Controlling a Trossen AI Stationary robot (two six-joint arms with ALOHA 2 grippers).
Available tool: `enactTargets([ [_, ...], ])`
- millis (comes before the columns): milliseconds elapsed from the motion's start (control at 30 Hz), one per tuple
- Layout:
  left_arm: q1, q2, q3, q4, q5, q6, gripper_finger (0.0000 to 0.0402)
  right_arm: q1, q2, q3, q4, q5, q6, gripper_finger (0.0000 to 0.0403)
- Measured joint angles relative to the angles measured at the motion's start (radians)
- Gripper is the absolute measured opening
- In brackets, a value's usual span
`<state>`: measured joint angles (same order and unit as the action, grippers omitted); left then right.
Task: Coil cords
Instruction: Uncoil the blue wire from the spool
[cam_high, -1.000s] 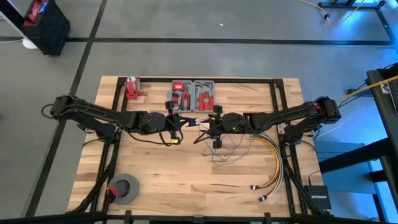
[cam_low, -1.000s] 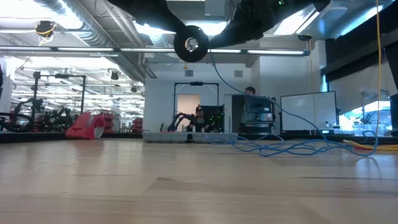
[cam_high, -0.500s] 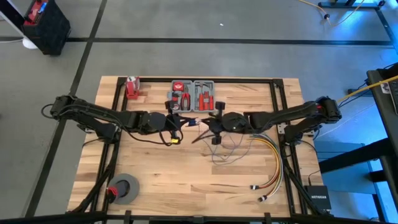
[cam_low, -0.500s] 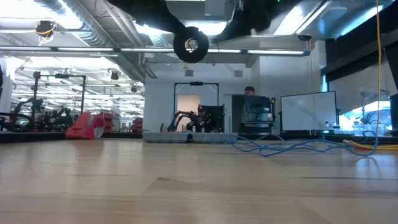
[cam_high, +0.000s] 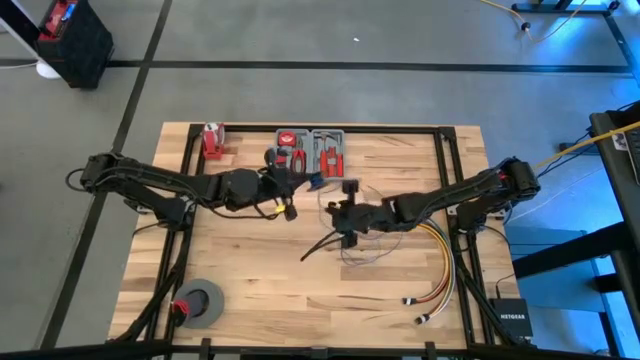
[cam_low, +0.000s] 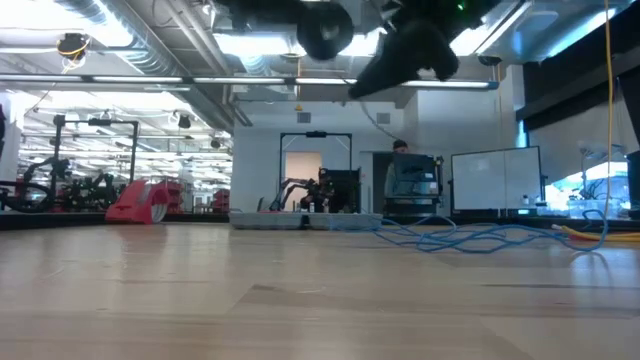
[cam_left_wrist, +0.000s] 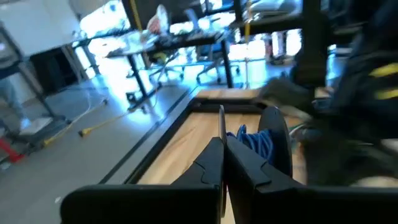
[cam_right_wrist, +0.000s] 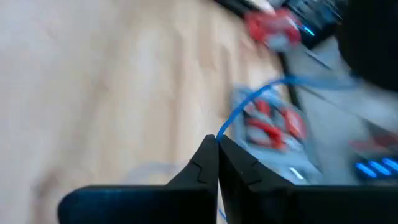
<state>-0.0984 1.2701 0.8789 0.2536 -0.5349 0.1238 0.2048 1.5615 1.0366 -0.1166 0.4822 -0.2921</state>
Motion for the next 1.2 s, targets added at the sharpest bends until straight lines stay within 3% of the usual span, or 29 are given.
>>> enactTargets([
  [133, -0.033, -0.019, 0.000, -0.024, 0.010, 0.006, 0.0000, 0.038, -0.050, 0.000, -0.126, 0.263, 0.004, 0.0002],
  [233, -0.052, -0.023, 0.000, -0.075, 0.007, 0.006, 0.0000, 0.066, -0.107, 0.001, -0.121, 0.445, -0.030, 0.0002],
  [300, -0.047, -0.023, 0.000, -0.113, 0.007, 0.006, 0.0000, 0.077, -0.137, 0.016, -0.067, 0.430, -0.054, 0.0002],
  [467, 0.011, -0.009, 0.000, -0.103, 0.007, -0.012, 0.0000, 0.084, -0.146, 0.029, 0.173, 0.061, -0.095, 0.0002],
  [567, 0.042, -0.001, 0.000, -0.038, -0.005, -0.057, 0.0000, 0.085, -0.086, 0.030, 0.202, -0.046, -0.097, 0.0002],
  [667, 0.041, 0.000, 0.000, -0.011, -0.028, -0.062, 0.0000, 0.085, -0.027, 0.027, 0.072, 0.027, -0.068, 0.0002],
  [833, 0.001, -0.012, 0.000, -0.020, -0.034, -0.033, 0.0000, 0.091, -0.013, 0.027, -0.227, 0.296, 0.077, 0.0002],
  [900, -0.019, -0.024, 0.000, -0.078, 0.003, -0.020, 0.0000, 0.097, -0.038, 0.026, -0.323, 0.415, 0.107, 0.0002],
  [1000, -0.025, -0.038, 0.001, -0.209, 0.106, -0.033, 0.0000, 0.104, -0.098, 0.032, -0.319, 0.522, 0.068, 0.0002],
  [1100, 0.012, -0.038, 0.000, -0.266, 0.110, -0.047, 0.0000, 0.121, -0.133, 0.069, -0.197, 0.444, 0.006, 0.0002],
  [1200, 0.067, -0.030, 0.000, -0.237, 0.099, -0.082, 0.0000, 0.126, -0.135, 0.082, 0.014, 0.231, -0.080, 0.0002],
])
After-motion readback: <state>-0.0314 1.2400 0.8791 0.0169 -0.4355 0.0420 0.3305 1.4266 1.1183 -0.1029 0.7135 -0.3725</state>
